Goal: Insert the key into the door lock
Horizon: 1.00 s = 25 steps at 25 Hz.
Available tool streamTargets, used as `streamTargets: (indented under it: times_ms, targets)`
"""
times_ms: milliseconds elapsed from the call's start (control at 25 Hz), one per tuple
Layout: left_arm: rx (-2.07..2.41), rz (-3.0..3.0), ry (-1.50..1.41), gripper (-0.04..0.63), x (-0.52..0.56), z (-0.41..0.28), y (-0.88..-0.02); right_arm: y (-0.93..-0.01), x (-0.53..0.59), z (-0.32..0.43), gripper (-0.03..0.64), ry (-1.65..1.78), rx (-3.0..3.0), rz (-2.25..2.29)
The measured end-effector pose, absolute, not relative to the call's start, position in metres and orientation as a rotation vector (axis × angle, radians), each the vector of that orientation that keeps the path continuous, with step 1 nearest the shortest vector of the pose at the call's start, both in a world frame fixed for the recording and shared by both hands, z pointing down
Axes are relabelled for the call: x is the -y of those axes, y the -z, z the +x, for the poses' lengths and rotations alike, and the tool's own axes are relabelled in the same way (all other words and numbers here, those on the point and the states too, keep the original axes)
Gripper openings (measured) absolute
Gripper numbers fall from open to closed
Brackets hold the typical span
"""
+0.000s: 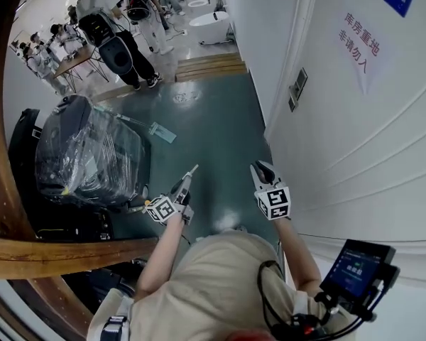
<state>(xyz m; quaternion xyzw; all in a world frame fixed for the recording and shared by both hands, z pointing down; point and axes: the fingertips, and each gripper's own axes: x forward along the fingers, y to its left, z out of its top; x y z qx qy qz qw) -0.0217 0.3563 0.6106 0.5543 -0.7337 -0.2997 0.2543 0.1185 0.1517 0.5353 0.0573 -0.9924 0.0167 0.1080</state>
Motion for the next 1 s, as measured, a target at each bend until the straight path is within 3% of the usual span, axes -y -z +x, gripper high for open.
streamTargets:
  times_ms: [560, 1000]
  targets:
    - [2.008, 1.441, 0.854, 0.034, -0.334, -0.011, -0.619, -0.536, -0.119, 0.123, 0.061, -0.097, 2.976, 0.136]
    - [1.976, 1.508, 0.816, 0.035, -0.297, -0.071, -0.608, -0.529, -0.098, 0.079, 0.061, -0.126, 2.982, 0.199]
